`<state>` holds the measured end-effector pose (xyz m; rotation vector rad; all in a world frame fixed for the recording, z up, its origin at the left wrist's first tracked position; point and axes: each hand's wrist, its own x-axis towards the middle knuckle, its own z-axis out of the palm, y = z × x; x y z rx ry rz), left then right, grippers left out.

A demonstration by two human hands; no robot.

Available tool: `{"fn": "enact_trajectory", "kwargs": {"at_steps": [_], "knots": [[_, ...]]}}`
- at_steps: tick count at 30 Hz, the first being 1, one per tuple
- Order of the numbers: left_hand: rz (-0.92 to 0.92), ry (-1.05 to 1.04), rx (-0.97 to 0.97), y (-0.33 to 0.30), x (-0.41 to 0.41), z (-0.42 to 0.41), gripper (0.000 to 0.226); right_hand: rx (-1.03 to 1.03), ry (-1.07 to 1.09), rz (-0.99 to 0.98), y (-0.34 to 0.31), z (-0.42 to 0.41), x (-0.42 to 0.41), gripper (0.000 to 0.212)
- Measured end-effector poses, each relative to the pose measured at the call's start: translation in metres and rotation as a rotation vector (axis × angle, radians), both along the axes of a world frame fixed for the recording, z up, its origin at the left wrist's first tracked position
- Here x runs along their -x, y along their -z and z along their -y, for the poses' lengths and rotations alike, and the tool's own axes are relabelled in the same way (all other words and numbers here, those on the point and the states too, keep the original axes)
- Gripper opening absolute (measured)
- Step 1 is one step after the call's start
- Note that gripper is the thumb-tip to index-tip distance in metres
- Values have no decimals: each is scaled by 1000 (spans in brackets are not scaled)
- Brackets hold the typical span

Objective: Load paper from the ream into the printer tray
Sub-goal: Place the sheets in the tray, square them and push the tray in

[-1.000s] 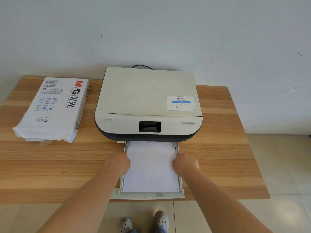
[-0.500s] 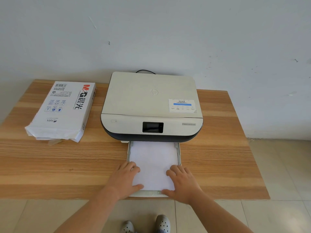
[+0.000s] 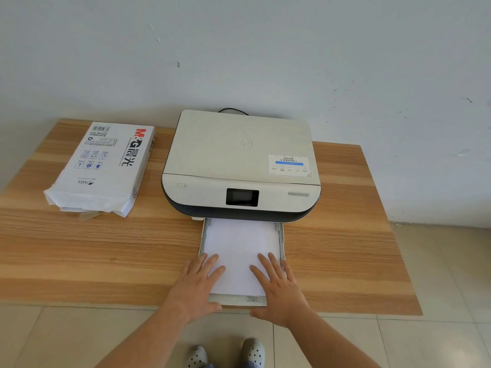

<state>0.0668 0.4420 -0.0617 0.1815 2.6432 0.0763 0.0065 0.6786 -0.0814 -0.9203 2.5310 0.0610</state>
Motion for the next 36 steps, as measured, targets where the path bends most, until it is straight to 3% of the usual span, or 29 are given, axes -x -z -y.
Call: {"fn": "enact_trajectory", "kwargs": {"at_steps": [11, 15, 36], "knots": [[-21, 27, 35, 3, -3, -6, 84, -59, -53, -104, 9, -5, 2, 104], [-64, 54, 50, 1, -2, -2, 81, -15, 6, -46, 4, -3, 2, 100], [-200, -58, 79, 2, 27, 10, 93, 22, 93, -131, -11, 3, 37, 100]]}}
